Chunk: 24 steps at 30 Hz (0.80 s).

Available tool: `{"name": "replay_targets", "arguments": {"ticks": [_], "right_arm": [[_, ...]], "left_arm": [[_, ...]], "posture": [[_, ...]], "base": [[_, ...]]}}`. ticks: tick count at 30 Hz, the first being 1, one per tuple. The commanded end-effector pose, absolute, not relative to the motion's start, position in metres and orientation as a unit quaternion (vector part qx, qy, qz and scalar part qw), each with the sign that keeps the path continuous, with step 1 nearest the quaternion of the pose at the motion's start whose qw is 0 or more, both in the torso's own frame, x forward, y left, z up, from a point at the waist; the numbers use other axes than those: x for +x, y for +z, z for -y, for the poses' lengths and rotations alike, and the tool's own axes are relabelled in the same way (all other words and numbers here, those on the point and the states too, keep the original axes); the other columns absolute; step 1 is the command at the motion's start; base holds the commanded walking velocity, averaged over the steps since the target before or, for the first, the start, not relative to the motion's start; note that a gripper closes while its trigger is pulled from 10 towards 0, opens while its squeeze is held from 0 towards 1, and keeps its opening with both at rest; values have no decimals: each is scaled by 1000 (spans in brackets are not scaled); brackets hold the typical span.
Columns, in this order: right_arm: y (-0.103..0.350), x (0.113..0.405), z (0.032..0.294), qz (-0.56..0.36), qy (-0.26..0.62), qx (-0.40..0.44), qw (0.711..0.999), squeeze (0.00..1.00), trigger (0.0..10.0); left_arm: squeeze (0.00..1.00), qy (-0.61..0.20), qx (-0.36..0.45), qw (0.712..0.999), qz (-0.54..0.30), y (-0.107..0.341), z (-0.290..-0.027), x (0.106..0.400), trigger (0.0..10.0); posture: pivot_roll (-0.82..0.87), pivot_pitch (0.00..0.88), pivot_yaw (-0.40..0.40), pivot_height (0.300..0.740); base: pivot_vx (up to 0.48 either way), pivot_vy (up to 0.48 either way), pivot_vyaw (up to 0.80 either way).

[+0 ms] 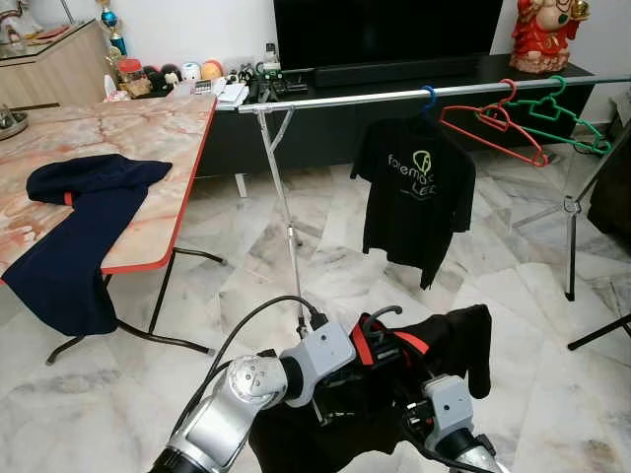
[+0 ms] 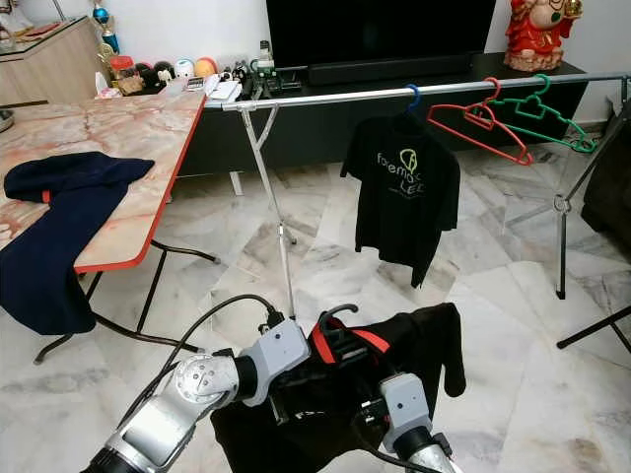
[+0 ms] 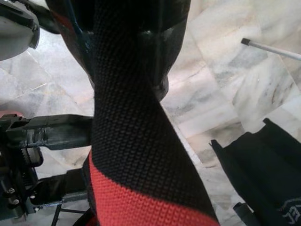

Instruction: Hang hanger

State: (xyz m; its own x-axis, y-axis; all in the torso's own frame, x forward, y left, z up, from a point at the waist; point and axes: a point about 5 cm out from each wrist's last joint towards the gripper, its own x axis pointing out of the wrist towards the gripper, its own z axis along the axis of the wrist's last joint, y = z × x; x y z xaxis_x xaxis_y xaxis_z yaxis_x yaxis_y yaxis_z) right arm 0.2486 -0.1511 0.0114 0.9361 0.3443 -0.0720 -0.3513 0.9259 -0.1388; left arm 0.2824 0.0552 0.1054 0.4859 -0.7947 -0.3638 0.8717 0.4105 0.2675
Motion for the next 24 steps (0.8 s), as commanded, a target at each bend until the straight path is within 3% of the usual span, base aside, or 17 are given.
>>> {"name": "replay_targets", "arguments": {"ticks": [1, 11, 12, 14, 15, 16, 24], "right_arm": [[11, 248, 151, -22, 176, -79, 981, 1000, 10000], [30, 262, 149, 35, 128, -63, 989, 1000, 10000], [31, 263, 150, 39, 117, -60, 991, 831, 10000], [31, 263, 151, 40, 114, -57, 991, 831, 10000], [31, 263, 151, 40, 113, -56, 991, 133, 10000], [31, 264, 152, 41, 112, -55, 991, 0, 10000], [34, 264, 165, 53, 65, -75, 994, 0, 10000]], "left_arm": [[0, -503, 224, 832, -71, 114, -52, 285, 10000], [0, -503, 222, 832, -69, 114, -50, 285, 10000], [0, -503, 222, 833, -69, 114, -50, 285, 10000], [0, -503, 222, 833, -69, 114, -50, 285, 10000], [0, -503, 222, 833, -69, 114, -50, 285, 10000], [0, -502, 222, 833, -69, 114, -50, 285, 10000], [0, -497, 222, 836, -70, 112, -52, 287, 10000]], "posture": [[-22, 61, 54, 740], [-20, 61, 57, 740], [-20, 61, 57, 740], [-20, 61, 57, 740], [-18, 61, 57, 740], [-18, 61, 57, 740], [-21, 62, 58, 740]], "base": [[0, 0, 0], [0, 0, 0], [0, 0, 0], [0, 0, 0], [0, 0, 0], [0, 0, 0], [0, 0, 0]]}}
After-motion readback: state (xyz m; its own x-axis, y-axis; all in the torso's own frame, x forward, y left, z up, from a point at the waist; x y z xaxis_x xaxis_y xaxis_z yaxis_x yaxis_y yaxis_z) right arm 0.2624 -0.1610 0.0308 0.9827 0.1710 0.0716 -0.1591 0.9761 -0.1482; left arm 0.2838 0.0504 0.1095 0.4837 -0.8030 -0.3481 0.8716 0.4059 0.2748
